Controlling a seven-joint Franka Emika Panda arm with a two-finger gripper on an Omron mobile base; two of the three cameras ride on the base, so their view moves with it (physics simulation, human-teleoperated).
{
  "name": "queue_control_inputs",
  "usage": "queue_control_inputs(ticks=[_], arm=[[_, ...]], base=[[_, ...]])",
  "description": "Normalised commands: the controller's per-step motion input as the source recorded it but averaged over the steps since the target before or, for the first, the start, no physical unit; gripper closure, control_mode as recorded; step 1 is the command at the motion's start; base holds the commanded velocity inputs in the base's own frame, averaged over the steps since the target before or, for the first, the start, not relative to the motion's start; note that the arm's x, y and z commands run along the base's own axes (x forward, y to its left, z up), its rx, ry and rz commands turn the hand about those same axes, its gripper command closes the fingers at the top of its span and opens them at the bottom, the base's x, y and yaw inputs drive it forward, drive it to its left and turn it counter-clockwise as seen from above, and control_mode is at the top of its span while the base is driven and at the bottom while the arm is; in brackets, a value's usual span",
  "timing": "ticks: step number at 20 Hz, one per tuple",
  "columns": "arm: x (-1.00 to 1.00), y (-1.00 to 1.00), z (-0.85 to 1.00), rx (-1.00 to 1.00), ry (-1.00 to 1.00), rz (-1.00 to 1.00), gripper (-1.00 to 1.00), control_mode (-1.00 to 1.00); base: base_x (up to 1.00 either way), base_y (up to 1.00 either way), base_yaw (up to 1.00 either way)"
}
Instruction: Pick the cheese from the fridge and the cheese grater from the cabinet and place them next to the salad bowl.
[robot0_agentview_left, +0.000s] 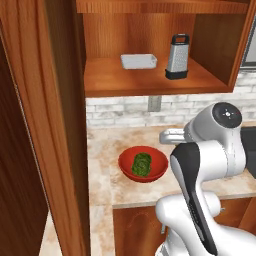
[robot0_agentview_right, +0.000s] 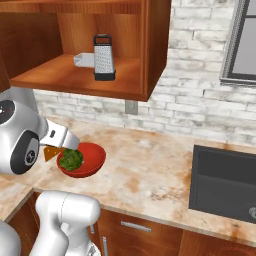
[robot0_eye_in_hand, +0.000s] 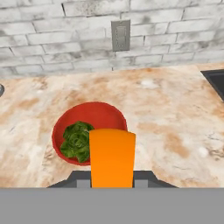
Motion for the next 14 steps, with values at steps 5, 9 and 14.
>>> queue_control_inputs(ticks=[5,9,14], arm=[[0.00,0.00,0.00,0.00,0.00,0.00,1.00,1.00],[0.00,-0.19,-0.14,0.00,0.00,0.00,1.00,-1.00],[0.00,-0.45,-0.23,0.00,0.01,0.00,1.00,-1.00]], base=[[0.02,-0.01,0.00],[0.00,0.00,0.00],[0.00,0.00,0.00]])
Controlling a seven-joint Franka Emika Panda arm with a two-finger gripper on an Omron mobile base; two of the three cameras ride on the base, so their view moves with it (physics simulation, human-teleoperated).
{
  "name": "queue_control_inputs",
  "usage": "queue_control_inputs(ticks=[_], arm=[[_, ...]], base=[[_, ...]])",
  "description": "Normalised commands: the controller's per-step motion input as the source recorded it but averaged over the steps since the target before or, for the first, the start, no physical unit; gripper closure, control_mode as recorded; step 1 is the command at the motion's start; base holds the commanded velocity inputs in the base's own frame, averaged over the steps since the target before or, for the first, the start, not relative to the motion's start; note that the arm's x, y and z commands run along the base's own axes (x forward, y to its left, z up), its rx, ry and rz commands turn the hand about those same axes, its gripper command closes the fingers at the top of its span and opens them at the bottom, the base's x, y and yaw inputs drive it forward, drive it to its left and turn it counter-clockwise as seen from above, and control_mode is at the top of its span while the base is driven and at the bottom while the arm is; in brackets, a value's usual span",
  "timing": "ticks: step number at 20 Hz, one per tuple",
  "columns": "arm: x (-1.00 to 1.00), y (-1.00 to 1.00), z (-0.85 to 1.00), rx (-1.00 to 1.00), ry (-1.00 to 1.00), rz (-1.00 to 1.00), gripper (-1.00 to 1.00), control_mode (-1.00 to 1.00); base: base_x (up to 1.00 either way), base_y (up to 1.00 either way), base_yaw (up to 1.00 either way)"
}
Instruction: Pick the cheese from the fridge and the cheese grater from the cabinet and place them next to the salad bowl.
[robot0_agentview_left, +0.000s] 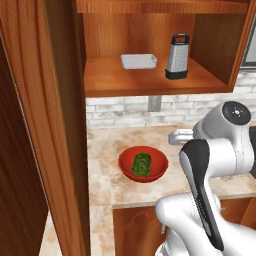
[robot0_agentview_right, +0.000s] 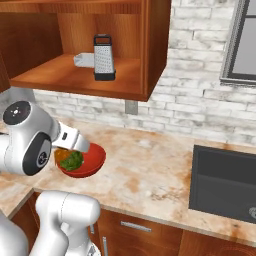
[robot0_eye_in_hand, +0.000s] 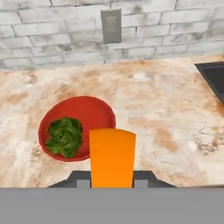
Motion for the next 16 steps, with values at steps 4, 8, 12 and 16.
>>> queue_control_inputs(ticks=[4,8,12,16], arm=[[0.14,-0.42,-0.33,0.00,0.09,0.00,1.00,-1.00],[0.44,-0.34,-0.41,0.00,0.08,0.00,1.00,-1.00],[0.62,-0.54,-0.53,0.00,0.01,0.03,1.00,-1.00],[0.59,-0.39,-0.78,0.00,0.06,0.10,1.00,-1.00]], base=[[0.00,0.00,0.00],[0.00,0.00,0.00],[0.00,0.00,0.00],[0.00,0.00,0.00]])
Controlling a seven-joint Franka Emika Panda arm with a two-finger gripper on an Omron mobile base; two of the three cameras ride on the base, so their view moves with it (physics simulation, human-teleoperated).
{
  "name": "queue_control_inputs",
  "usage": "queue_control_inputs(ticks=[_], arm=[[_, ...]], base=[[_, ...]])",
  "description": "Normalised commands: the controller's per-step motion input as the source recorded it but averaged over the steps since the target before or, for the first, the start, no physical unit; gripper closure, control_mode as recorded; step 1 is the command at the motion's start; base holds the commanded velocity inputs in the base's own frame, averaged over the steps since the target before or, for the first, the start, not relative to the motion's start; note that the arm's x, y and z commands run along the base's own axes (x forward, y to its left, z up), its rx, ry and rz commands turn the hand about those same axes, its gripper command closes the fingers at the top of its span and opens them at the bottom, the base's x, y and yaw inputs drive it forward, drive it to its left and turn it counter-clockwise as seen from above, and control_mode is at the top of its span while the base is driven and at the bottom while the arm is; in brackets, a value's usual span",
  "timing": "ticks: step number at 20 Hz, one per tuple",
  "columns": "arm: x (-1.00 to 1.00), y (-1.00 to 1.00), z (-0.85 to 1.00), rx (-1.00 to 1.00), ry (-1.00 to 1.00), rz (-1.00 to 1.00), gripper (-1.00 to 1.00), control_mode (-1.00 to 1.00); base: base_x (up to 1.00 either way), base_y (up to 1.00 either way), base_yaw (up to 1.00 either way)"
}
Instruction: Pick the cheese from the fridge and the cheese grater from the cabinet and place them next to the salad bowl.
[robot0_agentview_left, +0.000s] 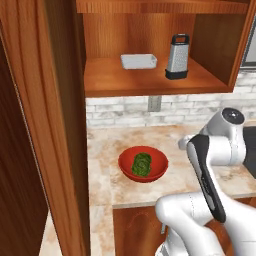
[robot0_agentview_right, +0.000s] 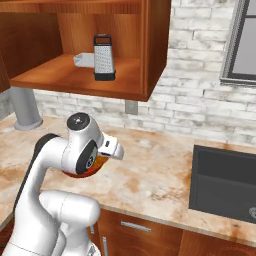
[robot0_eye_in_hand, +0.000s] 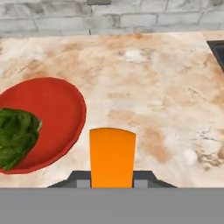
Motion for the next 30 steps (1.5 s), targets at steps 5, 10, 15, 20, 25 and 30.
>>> queue_control_inputs(ticks=[5,10,15,20,25,30], arm=[[0.85,-0.17,-0.67,0.00,0.17,0.15,1.00,-1.00],[0.96,-0.07,-0.45,0.00,0.17,0.13,1.00,-1.00],[0.99,-0.04,-0.35,0.00,0.14,0.01,1.00,-1.00],[0.55,-0.18,-0.08,0.00,0.00,0.03,1.00,-1.00],[0.02,-0.34,0.00,0.00,0.00,0.10,1.00,-1.00],[0.00,-0.14,-0.19,0.00,-0.02,0.24,1.00,-1.00]], base=[[0.00,0.00,0.00],[0.00,0.00,0.00],[0.00,0.00,0.00],[0.00,0.00,0.00],[0.00,0.00,0.00],[0.00,0.00,0.00]])
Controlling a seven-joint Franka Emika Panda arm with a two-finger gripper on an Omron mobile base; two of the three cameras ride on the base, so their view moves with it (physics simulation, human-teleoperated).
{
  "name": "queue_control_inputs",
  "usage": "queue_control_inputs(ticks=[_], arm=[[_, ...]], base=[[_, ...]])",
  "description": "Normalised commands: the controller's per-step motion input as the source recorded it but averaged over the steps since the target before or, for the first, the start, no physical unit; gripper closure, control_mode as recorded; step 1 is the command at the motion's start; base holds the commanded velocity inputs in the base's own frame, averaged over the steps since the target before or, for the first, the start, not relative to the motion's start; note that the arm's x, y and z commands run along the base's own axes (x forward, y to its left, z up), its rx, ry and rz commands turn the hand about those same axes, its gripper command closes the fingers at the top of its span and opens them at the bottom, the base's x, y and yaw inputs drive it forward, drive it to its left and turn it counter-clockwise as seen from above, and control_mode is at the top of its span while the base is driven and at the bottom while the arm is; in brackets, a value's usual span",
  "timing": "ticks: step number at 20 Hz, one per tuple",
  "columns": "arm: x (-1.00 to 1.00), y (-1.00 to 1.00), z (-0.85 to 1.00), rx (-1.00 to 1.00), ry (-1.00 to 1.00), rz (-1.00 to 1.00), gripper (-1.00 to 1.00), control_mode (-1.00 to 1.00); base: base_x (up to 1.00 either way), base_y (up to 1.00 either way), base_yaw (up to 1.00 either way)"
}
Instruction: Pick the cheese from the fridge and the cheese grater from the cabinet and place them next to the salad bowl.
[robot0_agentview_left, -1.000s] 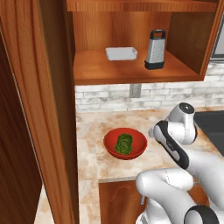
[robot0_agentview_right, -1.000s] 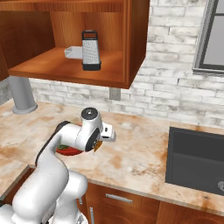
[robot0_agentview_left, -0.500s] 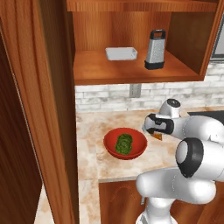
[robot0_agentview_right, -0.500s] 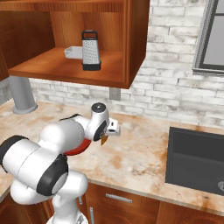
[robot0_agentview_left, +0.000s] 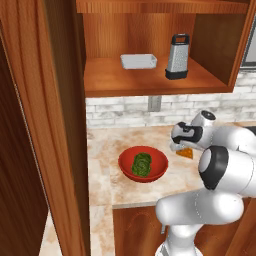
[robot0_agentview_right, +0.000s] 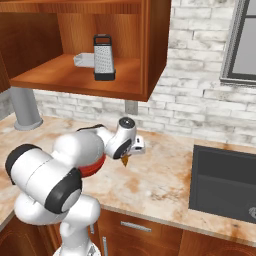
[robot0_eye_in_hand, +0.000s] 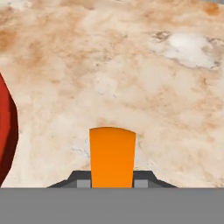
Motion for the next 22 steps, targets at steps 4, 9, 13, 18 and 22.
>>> queue_control_inputs(ticks=[4,9,13,18,22], arm=[[0.00,0.03,-0.21,0.00,-0.12,0.34,1.00,-1.00],[0.00,0.05,-0.09,0.00,-0.14,0.27,1.00,-1.00],[0.00,0.20,-0.11,0.00,-0.05,0.22,1.00,-1.00],[0.09,0.21,-0.03,0.01,0.00,0.17,1.00,-1.00],[0.11,0.07,0.00,0.05,0.00,0.15,1.00,-1.00]], base=[[0.00,0.00,0.00],[0.00,0.00,0.00],[0.00,0.00,0.00],[0.00,0.00,0.00],[0.00,0.00,0.00]])
